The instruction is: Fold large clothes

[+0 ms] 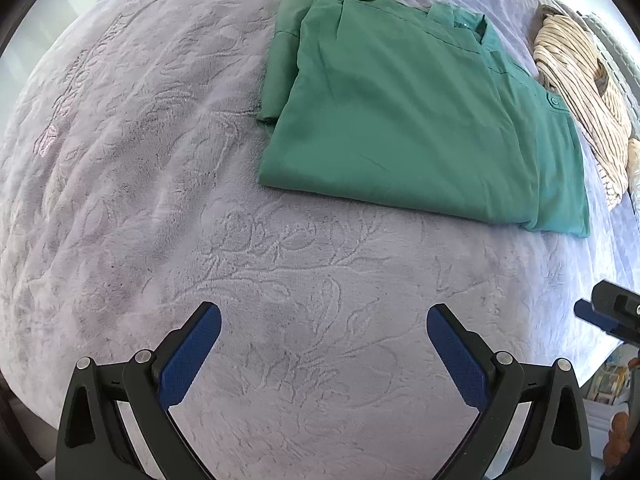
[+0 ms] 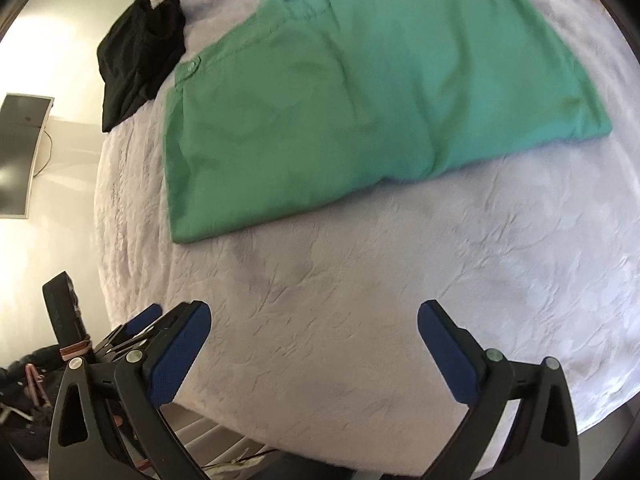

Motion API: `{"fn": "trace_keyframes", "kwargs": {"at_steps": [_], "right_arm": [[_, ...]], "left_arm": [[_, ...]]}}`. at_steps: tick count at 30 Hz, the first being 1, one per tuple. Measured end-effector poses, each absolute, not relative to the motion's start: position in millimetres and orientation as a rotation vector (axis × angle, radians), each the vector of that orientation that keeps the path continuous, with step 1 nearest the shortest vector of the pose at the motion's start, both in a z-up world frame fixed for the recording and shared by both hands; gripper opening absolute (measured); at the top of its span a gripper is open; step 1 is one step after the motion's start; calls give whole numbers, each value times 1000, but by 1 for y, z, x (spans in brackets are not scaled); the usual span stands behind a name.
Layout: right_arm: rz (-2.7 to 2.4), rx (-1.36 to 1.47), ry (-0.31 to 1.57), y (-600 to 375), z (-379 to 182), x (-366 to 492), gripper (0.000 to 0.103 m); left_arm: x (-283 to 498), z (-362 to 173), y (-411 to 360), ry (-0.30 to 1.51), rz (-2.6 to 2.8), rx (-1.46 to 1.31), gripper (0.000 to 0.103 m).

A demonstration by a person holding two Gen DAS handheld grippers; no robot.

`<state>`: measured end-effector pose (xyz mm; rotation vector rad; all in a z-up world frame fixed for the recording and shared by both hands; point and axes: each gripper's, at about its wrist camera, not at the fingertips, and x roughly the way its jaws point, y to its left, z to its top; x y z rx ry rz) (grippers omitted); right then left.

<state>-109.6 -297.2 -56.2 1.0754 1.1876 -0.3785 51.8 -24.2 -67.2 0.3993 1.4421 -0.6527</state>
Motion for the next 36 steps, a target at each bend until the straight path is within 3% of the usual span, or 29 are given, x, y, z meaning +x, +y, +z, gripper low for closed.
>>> {"fn": "trace_keyframes", "kwargs": {"at_steps": [23, 36], "right_arm": [[-359, 1244, 1226, -277, -90, -105, 103], [-195, 1525, 884, -283, -132, -58, 103]], "left_arm": [[75, -79, -11, 1445, -658, 358, 103], [122, -93, -7, 1455, -714, 300, 103]]}}
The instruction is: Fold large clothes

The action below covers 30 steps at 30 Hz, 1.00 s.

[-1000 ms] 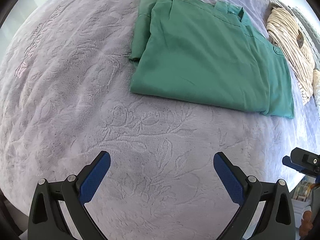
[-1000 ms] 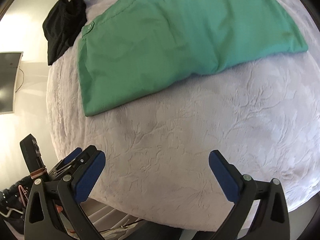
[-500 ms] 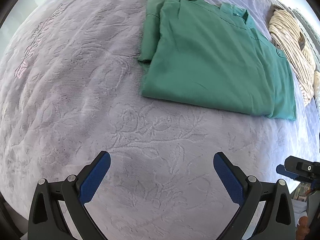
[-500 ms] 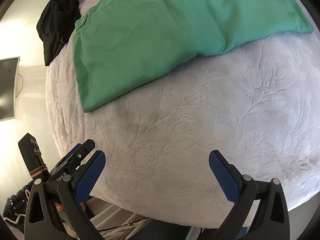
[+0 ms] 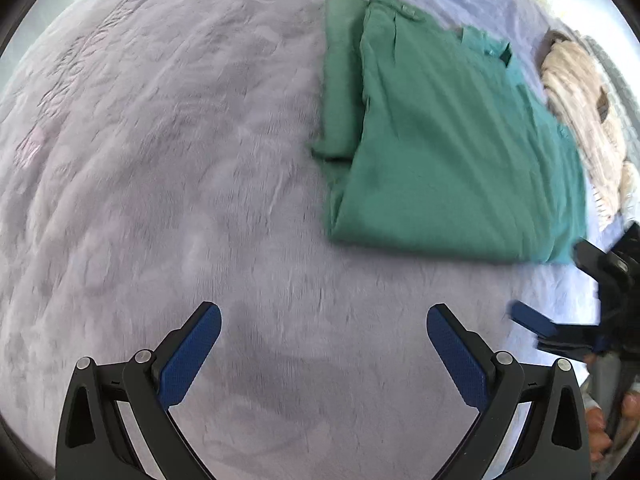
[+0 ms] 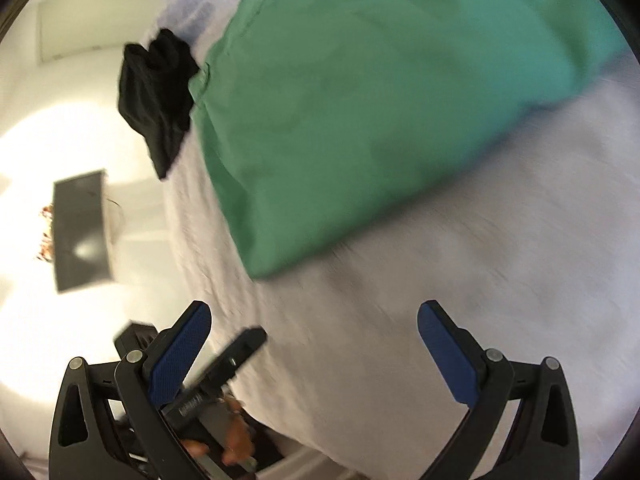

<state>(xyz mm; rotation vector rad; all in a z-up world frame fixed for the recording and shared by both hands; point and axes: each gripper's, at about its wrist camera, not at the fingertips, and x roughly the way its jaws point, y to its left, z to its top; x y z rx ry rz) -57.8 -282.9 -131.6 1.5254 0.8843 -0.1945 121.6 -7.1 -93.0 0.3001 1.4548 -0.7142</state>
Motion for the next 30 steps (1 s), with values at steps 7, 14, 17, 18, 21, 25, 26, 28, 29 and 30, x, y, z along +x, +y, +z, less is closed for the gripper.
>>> {"fn": "trace_keyframes", "kwargs": {"at_steps": [7, 14, 17, 18, 21, 25, 26, 28, 29, 30], "right_arm": [[-148, 1686, 690, -288, -169, -20, 103], [-68, 1713, 616, -294, -175, 3, 25], [-48, 1681, 624, -301, -169, 0, 7], [-32, 1652, 615, -304, -161, -1, 7], [8, 1579, 596, -311, -138, -1, 7], [38, 1535, 608, -316, -121, 0, 7], [40, 1534, 623, -315, -122, -1, 7], [32, 1537, 704, -309, -129, -1, 10], [33, 1537, 755, -307, -133, -3, 12], [35, 1530, 812, -302, -137, -5, 12]], "left_arm": [[162, -98, -13, 1474, -816, 100, 103], [196, -104, -36, 1472, -932, -69, 103], [208, -110, -51, 1488, -960, -136, 103], [212, -113, -58, 1498, -975, -161, 103], [222, -119, -78, 1538, -1028, -220, 103], [221, -129, -117, 1587, -1112, -243, 103], [219, -131, -126, 1591, -1118, -229, 103], [214, -135, -139, 1580, -1084, -175, 102], [211, -137, -144, 1568, -1054, -134, 95], [208, -138, -147, 1553, -1031, -96, 72]]}}
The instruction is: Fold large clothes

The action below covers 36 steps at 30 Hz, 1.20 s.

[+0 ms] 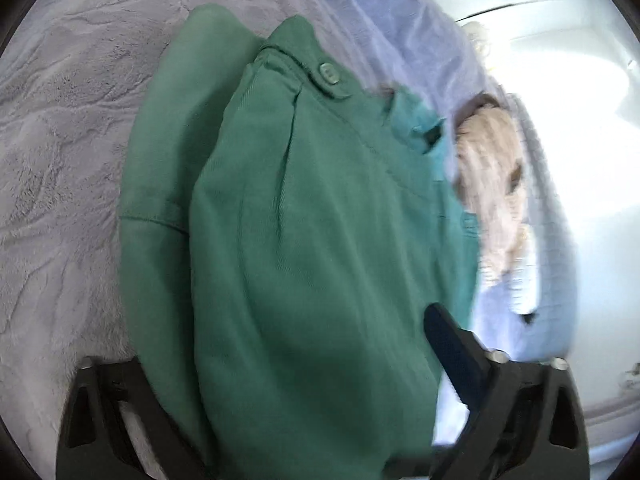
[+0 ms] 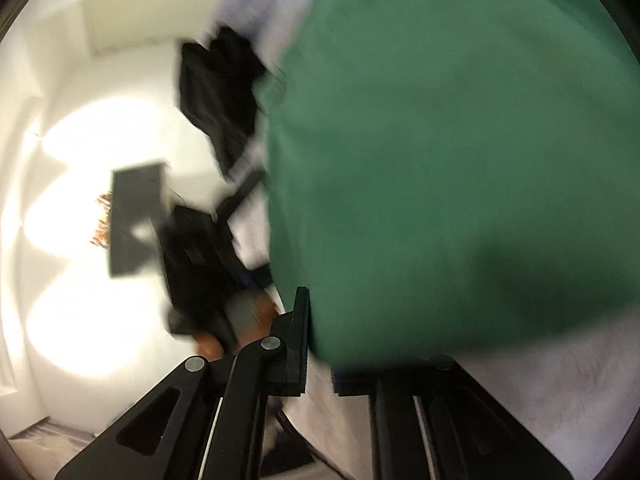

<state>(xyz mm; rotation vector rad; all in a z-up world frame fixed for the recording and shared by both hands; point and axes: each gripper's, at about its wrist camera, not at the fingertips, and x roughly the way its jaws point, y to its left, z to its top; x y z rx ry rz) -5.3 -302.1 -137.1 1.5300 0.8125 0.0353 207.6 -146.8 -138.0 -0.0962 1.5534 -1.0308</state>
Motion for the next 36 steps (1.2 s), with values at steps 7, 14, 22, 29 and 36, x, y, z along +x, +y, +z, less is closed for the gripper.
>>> {"fn": "trace_keyframes", "kwargs": {"at_steps": [7, 14, 22, 29, 36], "right_arm": [[-148, 1160, 964, -332, -94, -46, 12], [-340, 975, 1046, -396, -118, -37, 7], [-256, 1072, 1016, -400, -151, -47, 7], [-285, 1189, 817, -435, -121, -130, 8], [-409, 1312, 715, -478, -140, -217, 9]], "left_arm": [[205, -122, -151, 1466, -1006, -5, 18], [177, -58, -189, 1319, -1092, 8, 15], [115, 7, -269, 1209, -1250, 58, 15], [25, 1, -388, 1206, -1343, 205, 15], [-54, -77, -460, 1249, -1266, 444, 16]]}}
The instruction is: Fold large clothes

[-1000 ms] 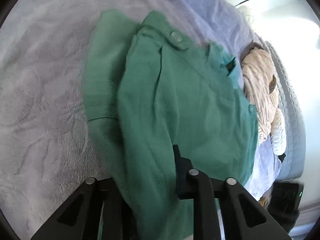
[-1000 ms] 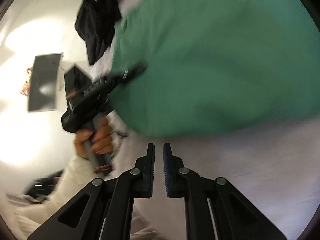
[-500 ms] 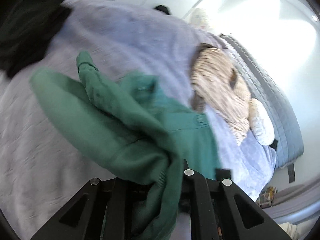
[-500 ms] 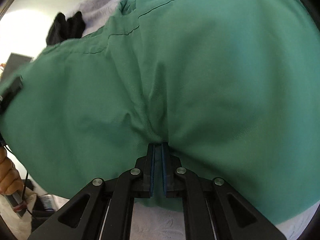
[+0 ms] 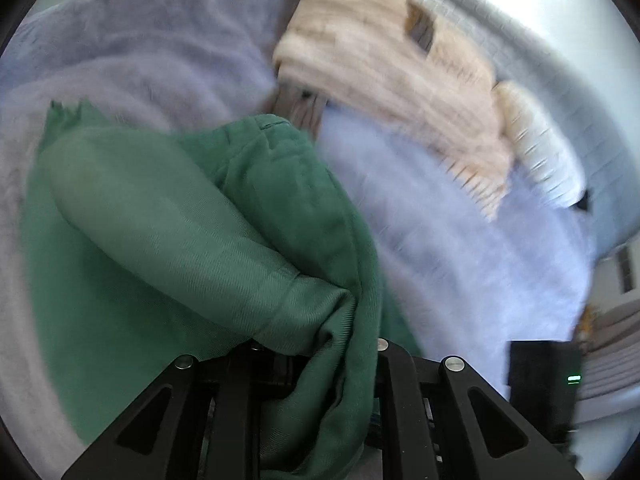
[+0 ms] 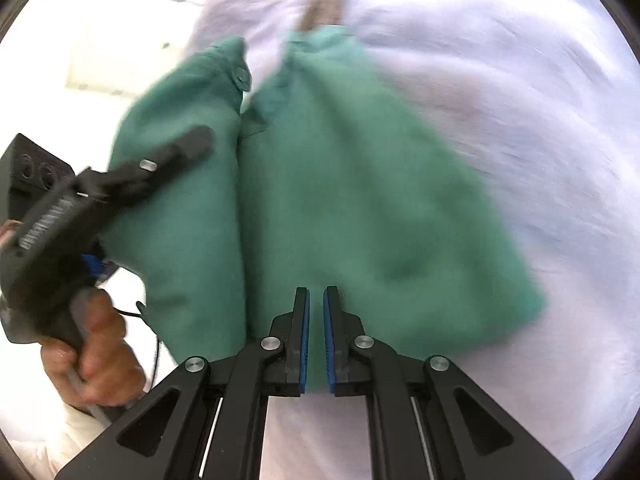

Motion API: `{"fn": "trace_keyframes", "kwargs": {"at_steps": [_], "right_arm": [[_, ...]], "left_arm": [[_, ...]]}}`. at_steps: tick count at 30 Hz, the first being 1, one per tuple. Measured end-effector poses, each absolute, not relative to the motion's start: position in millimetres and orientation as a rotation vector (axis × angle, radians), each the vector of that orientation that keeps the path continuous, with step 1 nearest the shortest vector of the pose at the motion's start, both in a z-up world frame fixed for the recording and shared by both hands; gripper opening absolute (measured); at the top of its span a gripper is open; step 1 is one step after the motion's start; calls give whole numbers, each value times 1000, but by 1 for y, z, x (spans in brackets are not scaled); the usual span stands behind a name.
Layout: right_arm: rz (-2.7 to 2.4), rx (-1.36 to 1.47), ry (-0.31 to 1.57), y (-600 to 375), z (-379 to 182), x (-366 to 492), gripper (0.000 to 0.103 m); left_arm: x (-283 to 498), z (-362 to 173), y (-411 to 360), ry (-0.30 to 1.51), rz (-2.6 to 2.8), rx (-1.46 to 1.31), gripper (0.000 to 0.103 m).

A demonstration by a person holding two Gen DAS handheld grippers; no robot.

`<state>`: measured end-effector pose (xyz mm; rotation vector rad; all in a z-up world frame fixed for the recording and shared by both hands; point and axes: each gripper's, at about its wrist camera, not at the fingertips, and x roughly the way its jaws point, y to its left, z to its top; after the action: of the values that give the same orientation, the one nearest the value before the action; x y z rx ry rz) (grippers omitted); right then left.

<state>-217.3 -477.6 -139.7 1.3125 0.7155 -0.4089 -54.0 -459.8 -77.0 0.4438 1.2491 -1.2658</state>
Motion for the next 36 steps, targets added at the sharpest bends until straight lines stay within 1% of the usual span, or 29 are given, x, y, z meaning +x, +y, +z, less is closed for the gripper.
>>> {"fn": "trace_keyframes", "kwargs": {"at_steps": [1, 2, 3, 4, 5, 6, 11, 13, 14, 15, 16, 17, 19, 23, 27, 28, 29, 30, 31, 35, 36], "right_arm": [[-406, 1343, 708, -479, -146, -222, 9], [-400, 1374, 695, -479, -152, -228, 9], [-395, 1397, 681, -479, -156, -234, 9], [-391, 1407, 674, -479, -159, -234, 9], [-385, 1420, 666, -480, -161, -241, 9], [-380, 1430, 662, -481, -162, -241, 9], [-361, 1446, 652, -499, -159, -245, 9], [-345, 1473, 618, -501, -157, -256, 10], [-340, 1491, 591, -506, -155, -260, 22], [-337, 1503, 567, -511, -153, -264, 45], [-336, 1510, 544, -516, -151, -267, 57], [-321, 1514, 516, -520, -149, -269, 70], [-276, 1526, 472, -532, -145, -265, 71], [-159, 1590, 419, -557, -148, -237, 71], [-123, 1583, 501, -582, -152, -190, 72], [-119, 1572, 524, -588, -153, -174, 71], [-123, 1539, 568, -594, -151, -157, 52], [-139, 1498, 605, -595, -146, -146, 6], [-161, 1451, 653, -596, -139, -134, 7], [-158, 1308, 583, -593, -99, -128, 6], [-174, 1295, 579, -595, -98, -131, 6]], "left_arm": [[-60, -82, -461, 1243, -1245, 455, 16], [-63, -83, -462, 1235, -1232, 458, 19], [-63, -82, -462, 1240, -1237, 447, 34], [-63, -80, -461, 1263, -1255, 412, 46], [-62, -77, -460, 1278, -1269, 376, 68], [-62, -71, -459, 1277, -1282, 333, 75], [-76, -40, -458, 1205, -1371, 350, 75], [-70, -20, -444, 1123, -1366, 323, 75], [-63, -14, -436, 1087, -1334, 319, 75], [-55, -10, -429, 1067, -1294, 319, 83], [-45, -8, -421, 1053, -1242, 316, 89], [-33, -8, -410, 1034, -1182, 303, 92], [-3, -15, -387, 1033, -1058, 287, 92], [44, -42, -351, 1113, -862, 249, 92], [64, -72, -333, 1188, -771, 225, 92], [65, -79, -329, 1205, -763, 222, 92], [65, -83, -326, 1221, -761, 211, 92], [64, -85, -324, 1225, -762, 206, 92], [63, -86, -324, 1227, -767, 205, 92], [48, -87, -338, 1209, -836, 259, 92], [43, -90, -344, 1208, -863, 282, 93]]}}
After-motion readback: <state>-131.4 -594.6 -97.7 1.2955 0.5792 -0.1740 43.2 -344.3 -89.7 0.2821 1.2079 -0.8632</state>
